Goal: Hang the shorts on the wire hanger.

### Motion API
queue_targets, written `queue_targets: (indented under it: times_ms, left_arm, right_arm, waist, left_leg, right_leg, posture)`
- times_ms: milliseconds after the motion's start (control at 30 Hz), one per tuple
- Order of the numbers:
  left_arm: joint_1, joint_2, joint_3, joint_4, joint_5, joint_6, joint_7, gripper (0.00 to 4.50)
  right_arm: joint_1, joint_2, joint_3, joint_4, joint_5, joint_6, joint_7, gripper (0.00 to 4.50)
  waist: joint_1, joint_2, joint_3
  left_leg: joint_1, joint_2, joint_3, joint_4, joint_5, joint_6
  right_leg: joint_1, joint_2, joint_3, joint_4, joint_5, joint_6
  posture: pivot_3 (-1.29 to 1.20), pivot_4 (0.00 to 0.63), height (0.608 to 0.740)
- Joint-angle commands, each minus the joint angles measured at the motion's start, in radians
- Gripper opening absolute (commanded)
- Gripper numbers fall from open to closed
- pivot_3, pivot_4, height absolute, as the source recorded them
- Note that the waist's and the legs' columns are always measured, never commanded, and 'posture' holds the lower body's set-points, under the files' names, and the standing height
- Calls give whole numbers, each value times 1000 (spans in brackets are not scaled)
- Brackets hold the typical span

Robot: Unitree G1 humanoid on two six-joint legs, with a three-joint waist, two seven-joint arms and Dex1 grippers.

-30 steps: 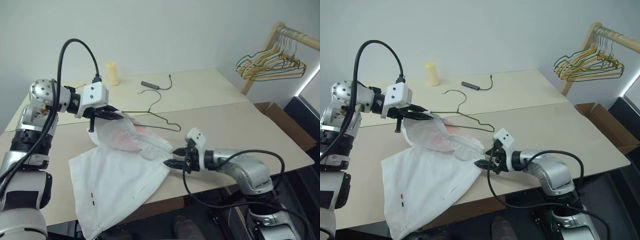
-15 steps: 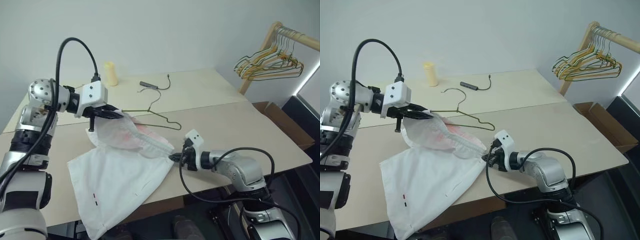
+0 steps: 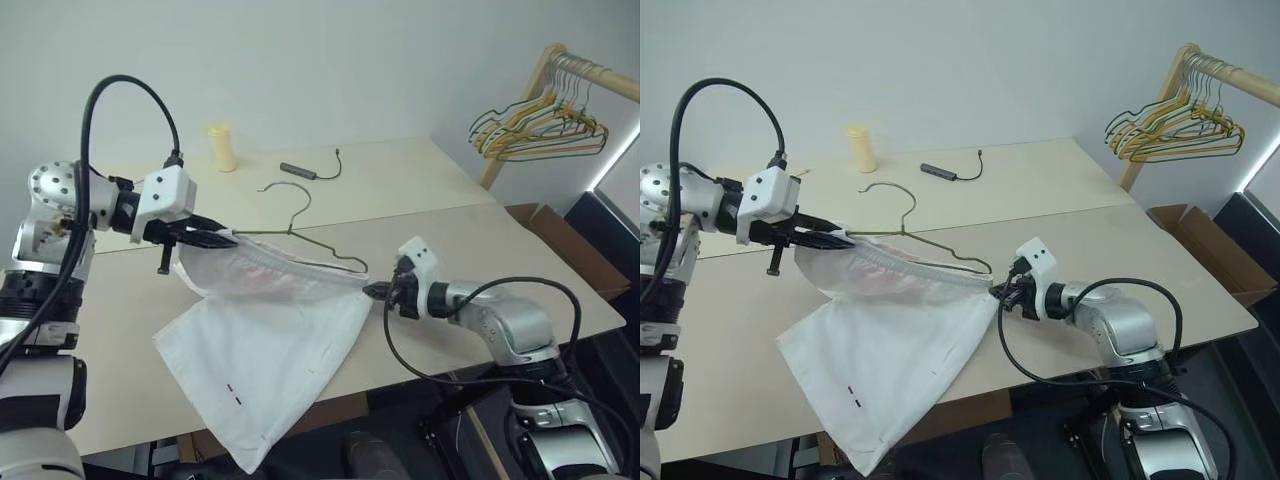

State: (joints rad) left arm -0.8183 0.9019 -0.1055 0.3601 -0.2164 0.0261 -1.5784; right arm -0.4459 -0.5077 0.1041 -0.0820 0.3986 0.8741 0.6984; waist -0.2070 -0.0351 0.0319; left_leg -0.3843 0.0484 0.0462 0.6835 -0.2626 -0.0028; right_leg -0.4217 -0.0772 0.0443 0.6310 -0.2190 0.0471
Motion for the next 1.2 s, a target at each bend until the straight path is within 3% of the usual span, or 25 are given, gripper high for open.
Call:
queue_targets:
  times_ms: [33,400,733,1067,1200]
  left_arm:
    - [-3,32,22,-15,22,-18,18,0]
    - [-45,9,63,21,-32,16,37,0]
    - [-14,58,39,12,-47,-1,-35,0]
    - [-24,52,-25,71,153,-58,111,0]
    - [-20,38,-21,68,138,-75,95,0]
  right_arm:
    - [-13,-35,-38,7,-23,-48,0,45]
    - [-40,-59,-33,111,-47,-18,-38,45]
    - [-57,-59,-40,139,-48,-24,-39,45]
    - [-58,-114,-32,-23,-53,-204,52,45]
    - [-89,-151,7,-95,-87,-268,93,45]
  waist:
    - [0,0,0]
    - [0,0,0]
    - [-1,0,0]
    - [0,0,0]
    - [0,0,0]
  left_leg:
    - [0,0,0,0,0,0]
    - [0,0,0,0,0,0]
    - [0,0,0,0,0,0]
    - [0,0,0,0,0,0]
    - [0,0,0,0,0,0]
  right_leg:
    - [0,0,0,0,0,0]
    - [0,0,0,0,0,0]
    - [0,0,0,0,0,0]
    - [0,0,0,0,0,0]
    - [0,0,0,0,0,0]
  posture:
    - [-169,0,740]
    - [-179,0,740]
    - [-176,0,740]
    - [-167,0,740]
    - [-175,0,740]
